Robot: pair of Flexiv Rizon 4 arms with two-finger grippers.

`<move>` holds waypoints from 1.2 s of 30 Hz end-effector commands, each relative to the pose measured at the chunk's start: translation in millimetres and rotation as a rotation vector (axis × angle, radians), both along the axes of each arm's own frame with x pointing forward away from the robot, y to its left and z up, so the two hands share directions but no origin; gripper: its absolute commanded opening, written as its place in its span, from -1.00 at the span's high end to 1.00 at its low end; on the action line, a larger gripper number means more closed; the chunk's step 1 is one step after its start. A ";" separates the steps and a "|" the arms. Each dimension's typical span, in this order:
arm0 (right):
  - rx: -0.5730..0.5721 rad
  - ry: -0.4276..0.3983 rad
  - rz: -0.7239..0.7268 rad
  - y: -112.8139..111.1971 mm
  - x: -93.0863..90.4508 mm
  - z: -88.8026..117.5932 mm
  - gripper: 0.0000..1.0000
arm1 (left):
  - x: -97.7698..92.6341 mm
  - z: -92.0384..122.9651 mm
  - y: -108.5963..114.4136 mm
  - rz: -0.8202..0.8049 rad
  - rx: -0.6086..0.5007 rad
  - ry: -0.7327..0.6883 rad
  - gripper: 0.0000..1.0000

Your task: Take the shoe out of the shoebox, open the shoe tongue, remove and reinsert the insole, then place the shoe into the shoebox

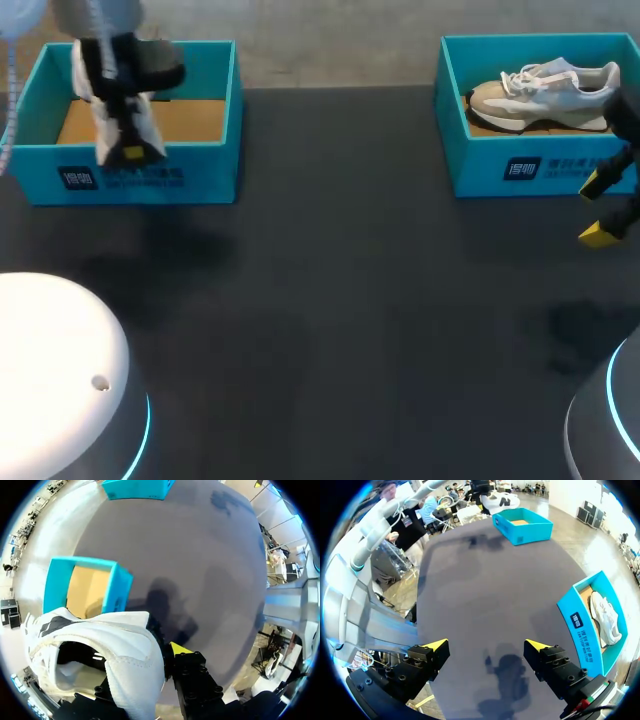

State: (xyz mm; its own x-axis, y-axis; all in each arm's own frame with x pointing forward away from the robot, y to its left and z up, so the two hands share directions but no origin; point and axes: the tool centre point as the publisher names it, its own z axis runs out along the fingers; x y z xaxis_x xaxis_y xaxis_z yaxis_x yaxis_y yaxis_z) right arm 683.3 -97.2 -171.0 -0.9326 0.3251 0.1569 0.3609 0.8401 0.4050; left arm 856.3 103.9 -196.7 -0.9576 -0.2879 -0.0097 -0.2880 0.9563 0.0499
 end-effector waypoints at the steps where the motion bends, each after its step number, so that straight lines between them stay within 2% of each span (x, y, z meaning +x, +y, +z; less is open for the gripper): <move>1: -0.003 0.004 0.000 0.6 1.9 -0.4 -1.00 | 1.0 2.0 36.6 -0.002 -0.120 -0.038 1.00; 12: -0.003 0.004 0.000 0.6 1.9 -0.4 -1.00 | 21.7 2.8 87.8 0.043 -0.094 -0.051 1.00; 24: -0.003 0.004 0.000 0.6 1.9 -0.4 -1.00 | 53.5 -1.6 119.0 -0.040 -0.063 -0.066 1.00; 34: -0.003 0.004 0.000 0.6 1.9 -0.4 -1.00 | 99.0 -1.7 152.4 0.045 -0.007 -0.088 1.00; 36: -0.003 0.004 0.000 0.6 1.9 -0.4 -1.00 | 110.5 -0.1 160.0 0.069 -0.029 -0.083 1.00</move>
